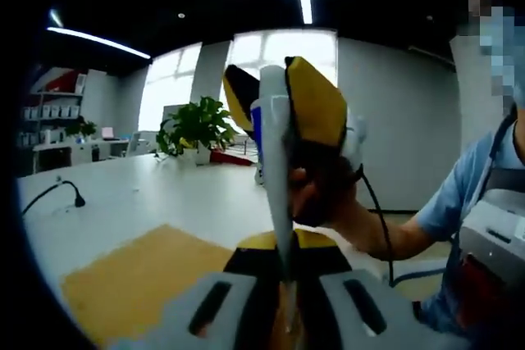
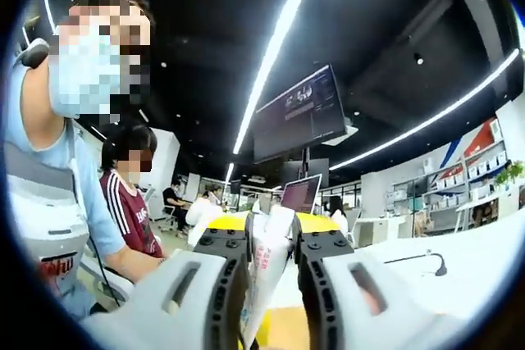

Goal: Pick up the toothpaste unscrew the cap squeeze it onto the small board screw the cap back on and return it to the table

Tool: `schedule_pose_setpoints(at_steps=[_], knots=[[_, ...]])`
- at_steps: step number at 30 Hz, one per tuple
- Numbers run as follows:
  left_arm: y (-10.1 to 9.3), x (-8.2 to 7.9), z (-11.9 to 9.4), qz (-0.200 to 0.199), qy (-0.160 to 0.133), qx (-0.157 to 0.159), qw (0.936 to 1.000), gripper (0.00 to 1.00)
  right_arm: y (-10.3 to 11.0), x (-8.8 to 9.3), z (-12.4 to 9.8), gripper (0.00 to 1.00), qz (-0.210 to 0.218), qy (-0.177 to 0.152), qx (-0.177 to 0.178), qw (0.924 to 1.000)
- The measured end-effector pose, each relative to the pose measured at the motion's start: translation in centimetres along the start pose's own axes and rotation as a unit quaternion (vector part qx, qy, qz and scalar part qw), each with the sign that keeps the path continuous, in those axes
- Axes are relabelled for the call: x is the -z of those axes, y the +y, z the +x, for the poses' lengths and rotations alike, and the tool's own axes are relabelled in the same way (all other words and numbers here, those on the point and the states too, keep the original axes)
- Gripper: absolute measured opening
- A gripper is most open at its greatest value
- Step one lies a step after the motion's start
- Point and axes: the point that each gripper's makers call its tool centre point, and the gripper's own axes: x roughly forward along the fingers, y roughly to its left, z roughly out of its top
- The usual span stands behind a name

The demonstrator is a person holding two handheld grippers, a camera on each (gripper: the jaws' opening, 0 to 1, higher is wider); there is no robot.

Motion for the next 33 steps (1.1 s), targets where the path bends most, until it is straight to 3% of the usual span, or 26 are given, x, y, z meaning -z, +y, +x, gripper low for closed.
schedule_pose_setpoints(at_steps=[2,4,10,12,17,20,24,27,28,30,33], knots=[[-0.3,-0.5,0.1,0.010,-0.017,0.011,0.9997,0.05,0.1,-0.2,-0.1,0.20,-0.007,0.003,0.000,1.0000],[-0.4,-1.0,0.2,-0.005,-0.029,0.015,0.9994,0.07,0.4,0.4,0.1,0.19,-0.012,0.021,-0.010,0.9997],[0.0,-1.7,-0.3,0.012,-0.036,0.005,0.9993,0.14,0.7,0.3,0.1,0.20,-0.011,0.010,-0.018,0.9997],[-0.2,-2.1,-0.5,0.001,-0.042,0.012,0.9991,0.08,0.6,0.2,0.1,0.20,-0.011,0.010,-0.018,0.9997],[-0.3,-2.2,-0.6,-0.015,-0.036,0.000,0.9992,0.05,0.6,0.0,0.2,0.20,-0.009,0.002,-0.022,0.9997],[0.0,-2.7,-0.7,-0.027,-0.046,-0.012,0.9985,0.04,0.6,-0.8,0.0,0.21,-0.009,-0.023,-0.031,0.9992],[2.2,-3.2,-1.1,-0.011,-0.052,-0.064,0.9965,0.03,-2.4,-2.5,-0.3,0.29,-0.005,-0.072,0.036,0.9967],[4.9,-3.8,-1.9,-0.026,-0.063,-0.124,0.9900,0.03,-5.9,-3.4,-1.0,0.34,0.054,-0.095,0.107,0.9882],[5.9,-3.9,-2.3,-0.018,-0.058,-0.152,0.9865,0.03,-7.2,-3.3,-1.2,0.34,0.064,-0.087,0.142,0.9839],[7.7,-4.7,-2.9,-0.014,-0.062,-0.197,0.9784,0.03,-9.4,-2.1,-1.7,0.33,0.041,-0.019,0.213,0.9761],[9.9,-5.7,-3.9,-0.050,-0.082,-0.243,0.9654,0.03,-10.5,-0.8,-1.6,0.33,0.010,0.064,0.262,0.9630]])
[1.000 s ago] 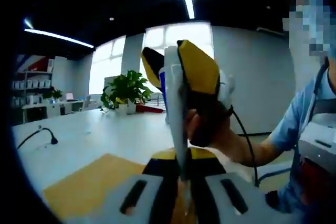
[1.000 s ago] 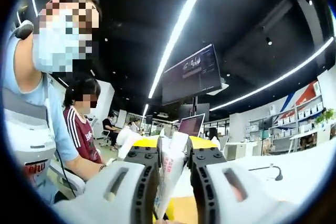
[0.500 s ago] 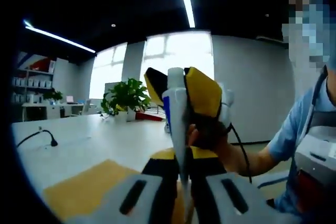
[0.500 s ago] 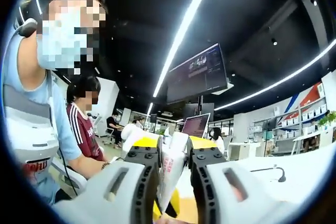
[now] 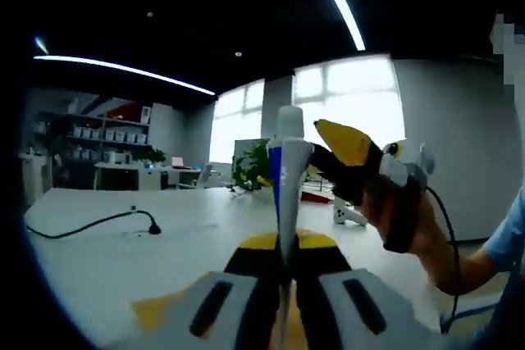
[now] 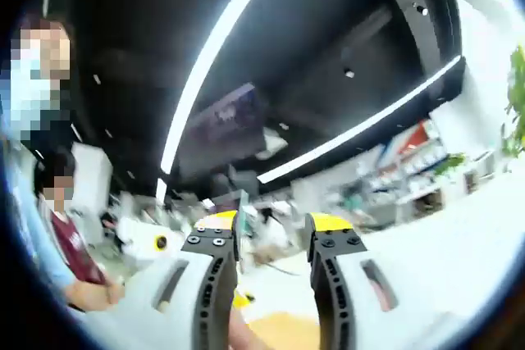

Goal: Pick up the toothpaste unscrew the cap squeeze it onto the small board screw the cap back on and return it to the table

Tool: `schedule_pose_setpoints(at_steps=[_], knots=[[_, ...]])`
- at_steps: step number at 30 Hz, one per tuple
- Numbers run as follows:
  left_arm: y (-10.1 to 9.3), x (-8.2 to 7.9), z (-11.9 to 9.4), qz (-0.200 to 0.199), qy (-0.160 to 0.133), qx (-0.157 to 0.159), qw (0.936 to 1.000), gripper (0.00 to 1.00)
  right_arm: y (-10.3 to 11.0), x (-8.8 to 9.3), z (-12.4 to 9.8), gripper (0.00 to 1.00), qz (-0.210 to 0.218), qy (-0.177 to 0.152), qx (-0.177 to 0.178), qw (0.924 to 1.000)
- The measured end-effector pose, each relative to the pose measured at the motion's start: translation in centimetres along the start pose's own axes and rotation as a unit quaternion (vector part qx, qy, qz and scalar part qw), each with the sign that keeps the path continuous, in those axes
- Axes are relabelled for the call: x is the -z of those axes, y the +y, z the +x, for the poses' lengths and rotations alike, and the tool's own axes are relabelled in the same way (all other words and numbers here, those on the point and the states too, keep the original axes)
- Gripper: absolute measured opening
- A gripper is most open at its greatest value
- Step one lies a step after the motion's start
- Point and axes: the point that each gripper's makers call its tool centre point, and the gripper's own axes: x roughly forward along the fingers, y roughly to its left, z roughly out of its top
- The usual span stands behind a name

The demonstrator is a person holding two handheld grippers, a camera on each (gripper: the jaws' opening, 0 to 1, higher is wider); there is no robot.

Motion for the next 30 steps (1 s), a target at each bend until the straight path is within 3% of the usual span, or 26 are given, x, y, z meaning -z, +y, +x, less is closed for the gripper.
schedule_pose_setpoints(at_steps=[2,6,10,13,14,15,18,20,24,28,30], knots=[[0.8,-0.8,0.4,-0.002,-0.005,-0.011,0.9999,0.03,0.5,-1.2,0.7,0.35,-0.020,-0.012,0.009,0.9997],[4.4,-2.4,1.4,0.021,-0.005,-0.105,0.9943,0.03,2.1,-3.8,2.4,0.40,-0.093,-0.027,0.018,0.9952],[6.0,-4.4,1.8,0.018,-0.049,-0.148,0.9877,0.03,4.2,-5.0,5.2,0.36,-0.084,-0.025,-0.006,0.9961],[6.9,-4.0,1.1,0.043,-0.064,-0.178,0.9811,0.03,5.8,-2.7,7.4,0.31,-0.039,0.058,-0.054,0.9961],[7.2,-3.6,0.8,0.050,-0.067,-0.187,0.9787,0.03,6.2,-2.4,8.0,0.31,-0.034,0.064,-0.062,0.9954],[7.2,-2.2,0.4,0.049,-0.031,-0.192,0.9797,0.03,6.4,-2.0,8.4,0.32,-0.043,0.075,-0.069,0.9938],[7.7,-1.5,-0.2,0.096,-0.022,-0.218,0.9710,0.03,7.1,0.4,9.0,0.36,-0.065,0.116,-0.075,0.9883],[7.5,-1.3,0.0,0.101,-0.018,-0.219,0.9704,0.03,7.7,2.0,9.3,0.38,-0.047,0.147,-0.085,0.9844],[6.7,-1.1,0.1,0.102,-0.020,-0.210,0.9723,0.03,7.7,2.6,9.4,0.33,-0.026,0.144,-0.087,0.9854],[6.1,-0.9,0.2,0.125,-0.017,-0.210,0.9696,0.03,7.0,2.3,9.8,0.24,-0.008,0.126,-0.078,0.9889],[5.7,-0.7,0.2,0.134,-0.016,-0.206,0.9692,0.03,7.2,2.2,9.8,0.13,0.000,0.119,-0.087,0.9891]])
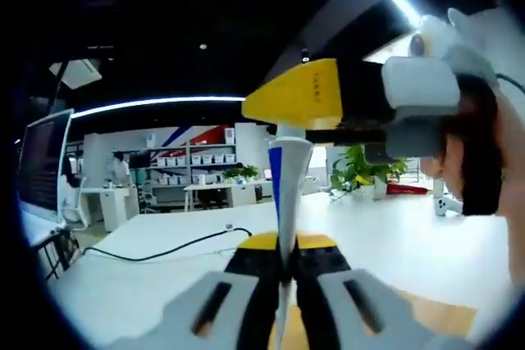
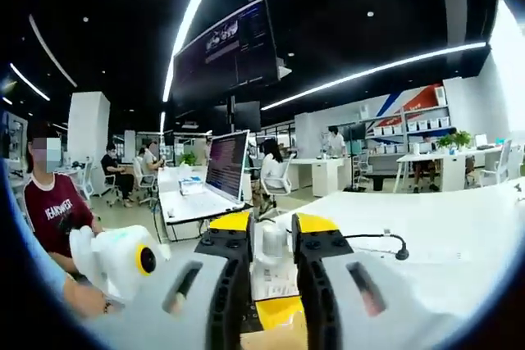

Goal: Pick up the toothpaste unscrew the cap squeeze it onto the small board screw the cap back on and return it to the table

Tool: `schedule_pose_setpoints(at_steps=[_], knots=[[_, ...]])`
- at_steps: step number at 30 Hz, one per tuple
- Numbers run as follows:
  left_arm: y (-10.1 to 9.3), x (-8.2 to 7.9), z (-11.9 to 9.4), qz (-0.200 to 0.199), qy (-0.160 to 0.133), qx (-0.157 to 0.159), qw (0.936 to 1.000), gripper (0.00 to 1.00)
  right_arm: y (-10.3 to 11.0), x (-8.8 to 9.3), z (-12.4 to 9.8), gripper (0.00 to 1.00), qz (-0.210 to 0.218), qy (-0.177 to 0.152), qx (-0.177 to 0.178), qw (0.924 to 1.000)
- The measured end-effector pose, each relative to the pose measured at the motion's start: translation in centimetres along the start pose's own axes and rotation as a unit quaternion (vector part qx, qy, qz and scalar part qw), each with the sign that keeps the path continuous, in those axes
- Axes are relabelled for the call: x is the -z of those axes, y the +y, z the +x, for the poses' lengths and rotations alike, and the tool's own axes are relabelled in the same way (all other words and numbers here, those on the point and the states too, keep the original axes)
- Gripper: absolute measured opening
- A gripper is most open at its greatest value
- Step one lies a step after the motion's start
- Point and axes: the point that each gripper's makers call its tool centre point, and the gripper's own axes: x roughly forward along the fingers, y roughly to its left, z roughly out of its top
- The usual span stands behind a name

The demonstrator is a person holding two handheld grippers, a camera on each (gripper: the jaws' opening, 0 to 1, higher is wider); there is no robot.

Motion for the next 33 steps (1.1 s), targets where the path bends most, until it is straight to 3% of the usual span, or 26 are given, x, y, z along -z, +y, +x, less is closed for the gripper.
schedule_pose_setpoints(at_steps=[1,3,8,9,12,14,16,18,19,20,21,25,28,33], knots=[[-0.3,0.1,-0.2,0.019,0.002,0.013,0.9997,0.03,0.1,-0.1,0.1,0.13,0.004,-0.001,0.008,1.0000],[-0.4,-0.1,-0.2,0.017,-0.001,0.008,0.9998,0.03,0.2,-0.4,0.2,0.12,-0.045,-0.002,0.019,0.9988],[-0.5,-0.1,-0.6,-0.004,0.003,0.027,0.9996,0.03,0.5,-0.3,-0.1,0.11,-0.038,0.018,0.049,0.9979],[-0.8,-0.1,-0.7,0.002,0.001,0.046,0.9989,0.03,0.5,-0.2,-0.2,0.11,-0.029,0.019,0.051,0.9981],[-0.3,0.0,-0.4,0.013,-0.003,0.054,0.9984,0.04,0.7,0.0,-0.1,0.11,-0.026,0.018,0.058,0.9978],[0.1,-1.0,-0.3,0.043,-0.032,0.054,0.9971,0.06,1.2,0.3,0.0,0.11,-0.027,0.025,0.054,0.9979],[0.2,-1.7,-0.6,0.039,-0.046,0.048,0.9970,0.15,2.0,0.9,0.3,0.11,-0.022,0.036,0.041,0.9983],[-0.5,-2.3,-1.0,0.023,-0.049,0.067,0.9963,0.11,2.6,1.1,0.5,0.11,-0.024,0.039,0.036,0.9983],[0.0,-1.9,-1.0,-0.002,-0.032,0.049,0.9983,0.09,2.7,0.9,0.5,0.11,-0.029,0.038,0.036,0.9982],[-0.3,-2.2,-0.9,0.012,-0.036,0.064,0.9972,0.08,2.8,0.9,0.5,0.11,-0.039,0.038,0.037,0.9978],[-0.3,-2.1,-0.9,0.002,-0.032,0.066,0.9973,0.08,2.9,0.9,0.4,0.11,-0.047,0.038,0.039,0.9974],[-0.8,-1.8,-0.9,-0.068,-0.004,0.104,0.9922,0.06,3.0,0.9,0.3,0.10,-0.052,0.041,0.034,0.9972],[-1.1,-1.7,-0.8,-0.072,0.007,0.116,0.9906,0.05,2.7,1.1,0.2,0.09,-0.045,0.050,0.028,0.9973],[-2.5,-1.9,-1.3,-0.119,0.023,0.194,0.9734,0.05,2.9,1.1,-0.3,0.09,-0.011,0.056,-0.008,0.9983]])
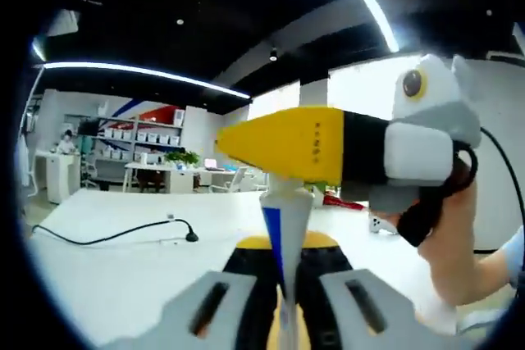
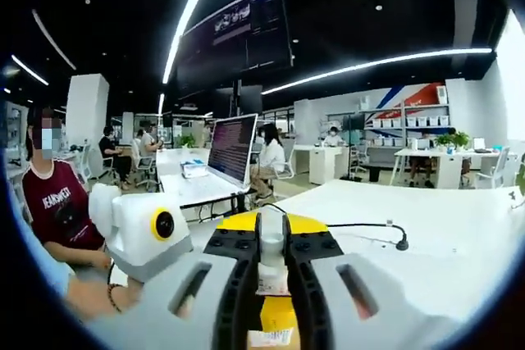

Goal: Pick up the toothpaste unscrew the cap squeeze it onto the small board screw the cap back on and return it to the table

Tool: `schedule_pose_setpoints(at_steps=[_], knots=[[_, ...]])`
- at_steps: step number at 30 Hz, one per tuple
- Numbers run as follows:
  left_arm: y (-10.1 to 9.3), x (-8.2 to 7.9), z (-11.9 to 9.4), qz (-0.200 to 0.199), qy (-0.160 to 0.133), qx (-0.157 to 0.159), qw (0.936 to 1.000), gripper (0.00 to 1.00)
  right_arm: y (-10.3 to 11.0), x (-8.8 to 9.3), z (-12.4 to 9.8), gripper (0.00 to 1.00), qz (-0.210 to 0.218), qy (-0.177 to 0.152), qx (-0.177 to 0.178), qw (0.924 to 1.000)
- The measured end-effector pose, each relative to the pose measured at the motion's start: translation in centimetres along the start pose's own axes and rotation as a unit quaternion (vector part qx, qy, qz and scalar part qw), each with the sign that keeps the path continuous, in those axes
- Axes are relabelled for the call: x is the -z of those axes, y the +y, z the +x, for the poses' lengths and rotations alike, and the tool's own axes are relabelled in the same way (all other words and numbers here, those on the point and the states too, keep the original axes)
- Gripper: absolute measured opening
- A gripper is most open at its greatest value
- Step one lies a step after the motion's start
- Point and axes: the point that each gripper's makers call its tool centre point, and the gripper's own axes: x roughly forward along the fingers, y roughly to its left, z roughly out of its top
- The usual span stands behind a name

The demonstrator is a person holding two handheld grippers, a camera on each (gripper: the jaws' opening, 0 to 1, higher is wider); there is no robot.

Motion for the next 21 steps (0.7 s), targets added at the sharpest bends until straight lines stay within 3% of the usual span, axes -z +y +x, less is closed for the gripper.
schedule_pose_setpoints(at_steps=[4,6,8,12,18,21], knots=[[-0.5,0.1,0.0,0.015,0.009,0.024,0.9996,0.04,0.1,0.1,-0.3,0.09,0.006,0.012,-0.021,0.9997],[-1.9,0.0,-0.2,-0.020,0.011,0.085,0.9961,0.04,0.7,0.0,-0.7,0.09,0.018,0.017,-0.055,0.9982],[-2.5,-0.2,-0.6,-0.036,0.011,0.124,0.9916,0.04,1.1,-0.2,-1.0,0.08,0.039,0.019,-0.086,0.9954],[-2.9,0.0,-1.1,-0.030,0.018,0.145,0.9887,0.03,1.7,-0.2,-1.0,0.08,0.042,0.034,-0.126,0.9905],[-5.3,-0.1,-2.4,-0.073,0.023,0.234,0.9692,0.03,3.2,-0.4,-2.0,0.07,0.066,0.040,-0.195,0.9777],[-6.4,-0.2,-3.0,-0.082,0.023,0.268,0.9598,0.03,3.8,-0.7,-2.5,0.07,0.096,0.041,-0.237,0.9660]])
